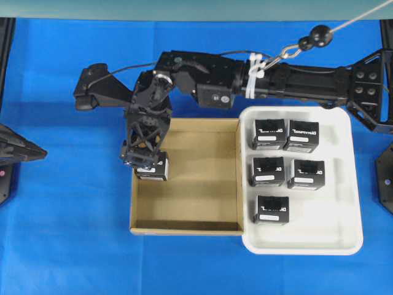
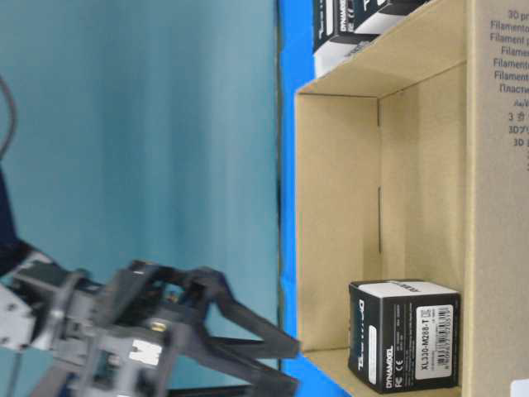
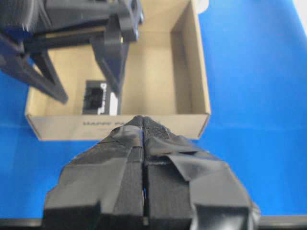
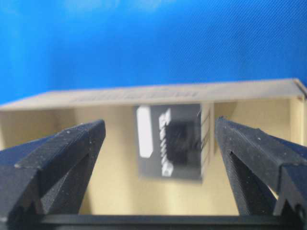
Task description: Pick the box from inside the cardboard box.
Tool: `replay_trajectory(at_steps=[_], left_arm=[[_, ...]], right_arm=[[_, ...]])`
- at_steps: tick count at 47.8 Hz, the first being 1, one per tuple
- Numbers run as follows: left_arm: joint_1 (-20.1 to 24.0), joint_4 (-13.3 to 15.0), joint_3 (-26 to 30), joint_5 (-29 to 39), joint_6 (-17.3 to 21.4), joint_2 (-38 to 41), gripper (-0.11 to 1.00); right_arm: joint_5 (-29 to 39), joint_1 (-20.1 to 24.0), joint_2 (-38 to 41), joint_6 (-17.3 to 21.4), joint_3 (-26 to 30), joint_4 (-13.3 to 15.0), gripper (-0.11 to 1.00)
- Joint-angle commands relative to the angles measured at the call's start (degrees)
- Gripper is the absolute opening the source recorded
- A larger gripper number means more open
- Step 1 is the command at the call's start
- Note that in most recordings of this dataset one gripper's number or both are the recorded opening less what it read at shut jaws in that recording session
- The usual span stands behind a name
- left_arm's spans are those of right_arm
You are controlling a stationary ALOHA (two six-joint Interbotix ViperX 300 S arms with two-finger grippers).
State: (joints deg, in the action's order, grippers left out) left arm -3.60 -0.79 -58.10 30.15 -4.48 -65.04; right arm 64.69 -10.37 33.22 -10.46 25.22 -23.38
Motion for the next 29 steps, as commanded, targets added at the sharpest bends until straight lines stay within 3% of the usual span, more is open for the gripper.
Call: replay_trajectory(at_steps=[1,8,14,21,29], left_arm=[[0.0,-0.1,1.8,-0.5,0.0,0.2,-0.07],[0.0,-0.2,1.8,-0.5,0.0,-0.1,-0.07],[0.0,-0.2,1.8,-0.5,0.0,-0.1,-0.07],[0.0,-0.2,1.8,-0.5,-0.1,-0.1,-0.07],[0.0,-0.2,1.8,-0.5,-0.1,-0.1,-0.07]], right_arm=[[3.2,0.4,-2.7,0.2,2.3,0.1,1.00],[8.7,0.3,-6.0,0.1,4.7,2.3,1.00],[12.7,0.4,-9.2,0.6,7.5,8.9,1.00],[20.4,0.8,-11.5,2.0,12.7,13.7,1.00],[23.7,1.5,-12.5,3.7,19.1,14.9,1.00]])
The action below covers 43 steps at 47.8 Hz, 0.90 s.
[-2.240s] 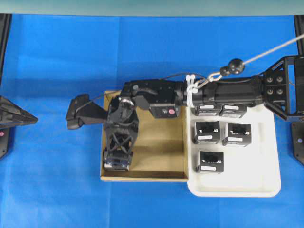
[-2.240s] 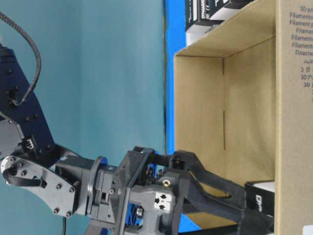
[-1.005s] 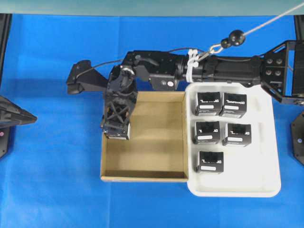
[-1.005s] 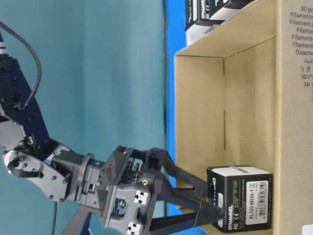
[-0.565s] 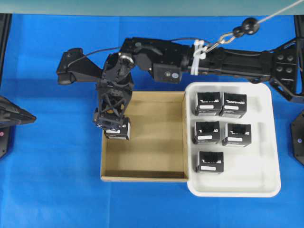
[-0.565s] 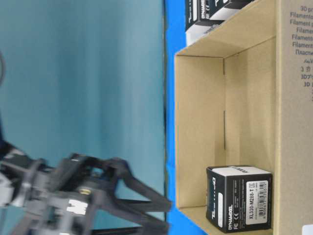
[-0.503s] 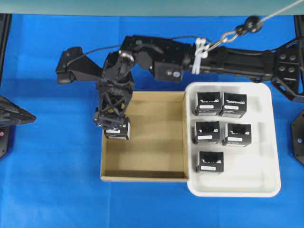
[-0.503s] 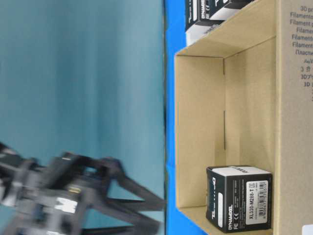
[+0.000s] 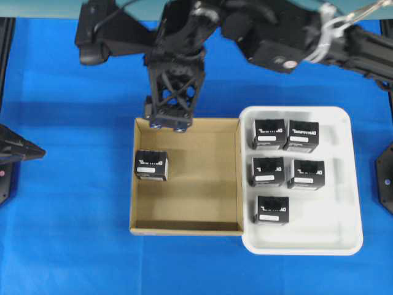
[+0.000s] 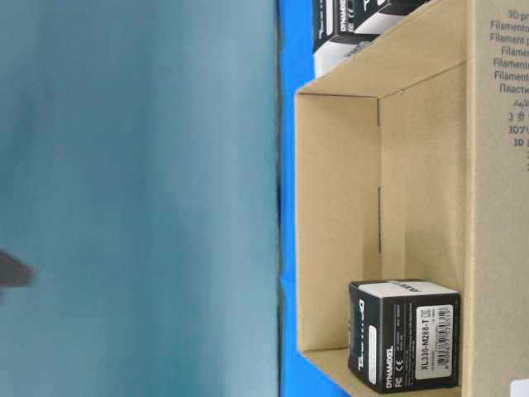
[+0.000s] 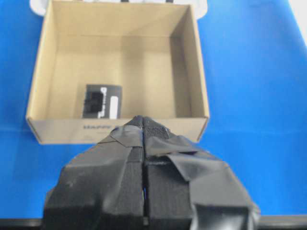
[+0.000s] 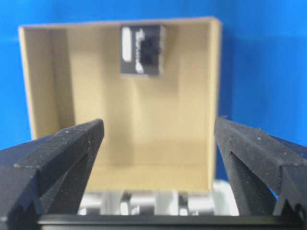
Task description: Pick the box from inside the cardboard box.
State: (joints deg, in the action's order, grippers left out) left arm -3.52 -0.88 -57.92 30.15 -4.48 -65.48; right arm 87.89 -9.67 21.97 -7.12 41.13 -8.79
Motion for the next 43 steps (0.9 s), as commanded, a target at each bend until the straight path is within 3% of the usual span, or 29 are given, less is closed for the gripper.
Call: replay_trajectory(at_steps=[1,10,21,30,43], left_arm=[[-0.1,0.0,1.7,-0.5,-0.1,0.4,-0.07],[-0.1,-0.1,1.8,-0.4,-2.0,0.4,-0.07],[-0.1,0.0,1.8,-0.4,-2.2,0.3,-0.07],[-0.1,-0.1,1.8,-0.5,-2.2,0.3,-0.07],[-0.1,-0.1,1.8,-0.5,-2.2,0.3,-0.07]], right_arm=[[0.6,0.9,-1.3,0.4,3.8,0.4,1.00],[1.5,0.5,-3.1,0.9,5.3,0.4,1.00],[1.4,0.3,-5.1,0.9,1.3,0.4,1.00],[-0.8,0.4,-4.7,0.4,-5.2,0.4,1.00],[-13.9,1.0,-3.1,-0.5,-17.6,0.2,1.00]])
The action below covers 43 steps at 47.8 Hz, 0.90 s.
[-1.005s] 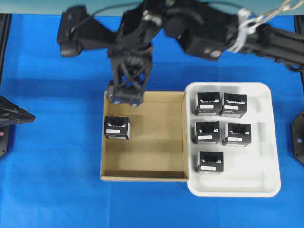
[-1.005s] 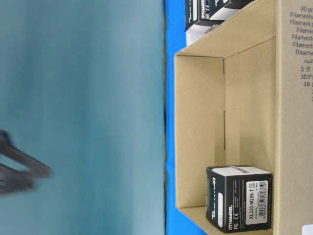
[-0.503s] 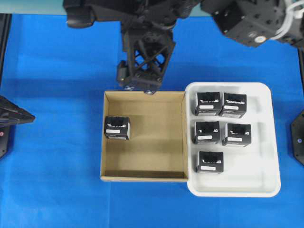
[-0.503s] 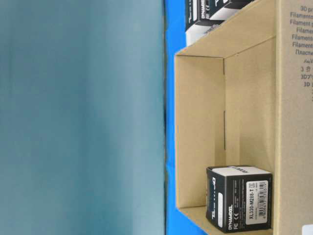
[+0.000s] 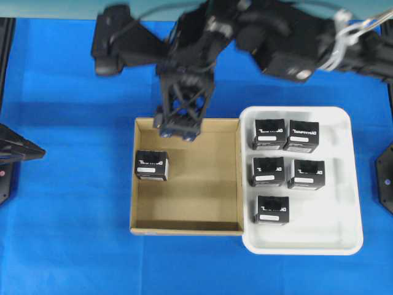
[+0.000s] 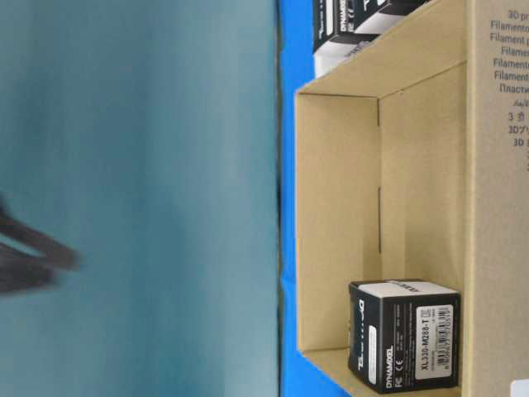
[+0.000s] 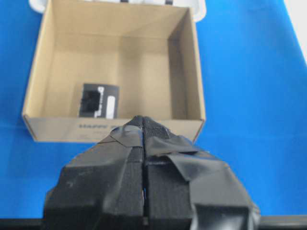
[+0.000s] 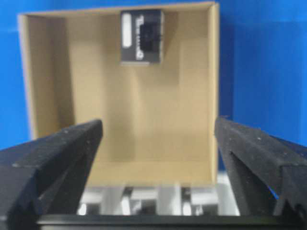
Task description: Pick the box from inside the cardboard box.
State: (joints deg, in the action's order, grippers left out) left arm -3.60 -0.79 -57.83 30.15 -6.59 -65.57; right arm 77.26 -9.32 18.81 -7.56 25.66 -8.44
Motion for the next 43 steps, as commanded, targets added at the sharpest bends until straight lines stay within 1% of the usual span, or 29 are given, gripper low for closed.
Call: replay_trajectory(at_steps=[1,6,11,22,35,43], left_arm=[[0.0,-0.1,1.8,-0.5,-0.1,0.3,-0.07],[0.0,-0.2,1.8,-0.5,-0.1,0.3,-0.07],[0.0,-0.1,1.8,-0.5,-0.1,0.3,-0.07],[0.0,-0.2,1.9,-0.5,0.2,0.3,-0.07],[0.0,-0.2,2.0,-0.5,0.2,0.3,-0.07],[0.0,-0.2,1.9,-0.5,0.2,0.4,-0.07]], right_arm=[[-4.0,0.7,0.3,0.0,-2.6,-0.3,1.00],[-8.1,1.4,1.6,0.5,-5.4,-0.3,1.00],[-10.4,1.7,3.1,0.5,-6.8,-0.5,1.00],[-14.4,2.5,6.3,0.7,-7.2,-0.7,1.00],[-15.5,3.8,10.5,0.5,-7.3,-0.8,1.00],[-18.2,4.2,11.9,0.6,-7.6,-0.8,1.00]])
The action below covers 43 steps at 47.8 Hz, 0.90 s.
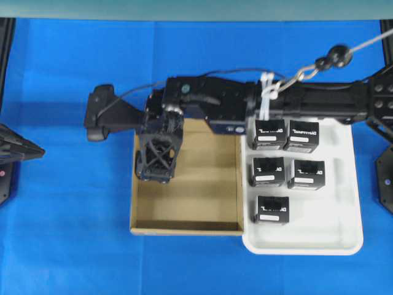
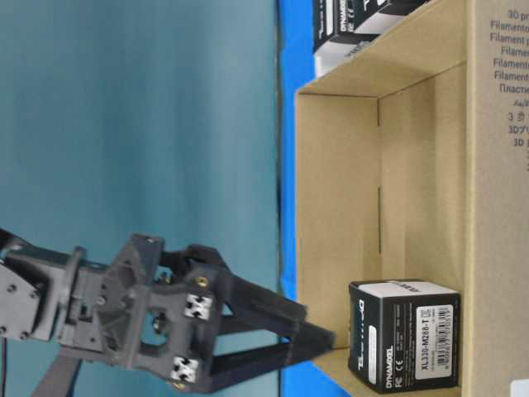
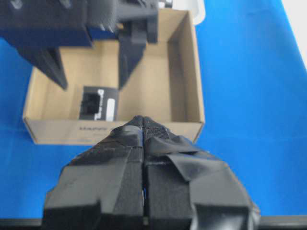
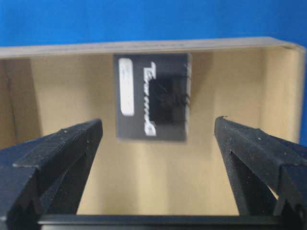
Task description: Pick the box from inside the cardboard box.
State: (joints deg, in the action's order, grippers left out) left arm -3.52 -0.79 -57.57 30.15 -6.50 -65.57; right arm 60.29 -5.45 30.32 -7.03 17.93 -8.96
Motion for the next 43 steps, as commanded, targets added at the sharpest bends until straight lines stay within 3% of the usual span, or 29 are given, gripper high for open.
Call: replay_trajectory(at_steps=[1,11,43], left_arm=[[-0.1,-0.2,1.8,-0.4,0.1,0.4,-0.07],[-0.1,-0.2,1.8,-0.5,-0.1,0.4,-0.07],[-0.1,-0.2,1.5,-2.3,-0.1,0.7,-0.07]], right_arm=[[-1.3,0.4,0.4,0.1,0.0,-0.3,1.00],[-2.5,0.4,1.0,-0.1,-1.0,-1.8,1.00],[-7.0,-0.1,3.8,0.2,-3.6,-2.8,1.00]])
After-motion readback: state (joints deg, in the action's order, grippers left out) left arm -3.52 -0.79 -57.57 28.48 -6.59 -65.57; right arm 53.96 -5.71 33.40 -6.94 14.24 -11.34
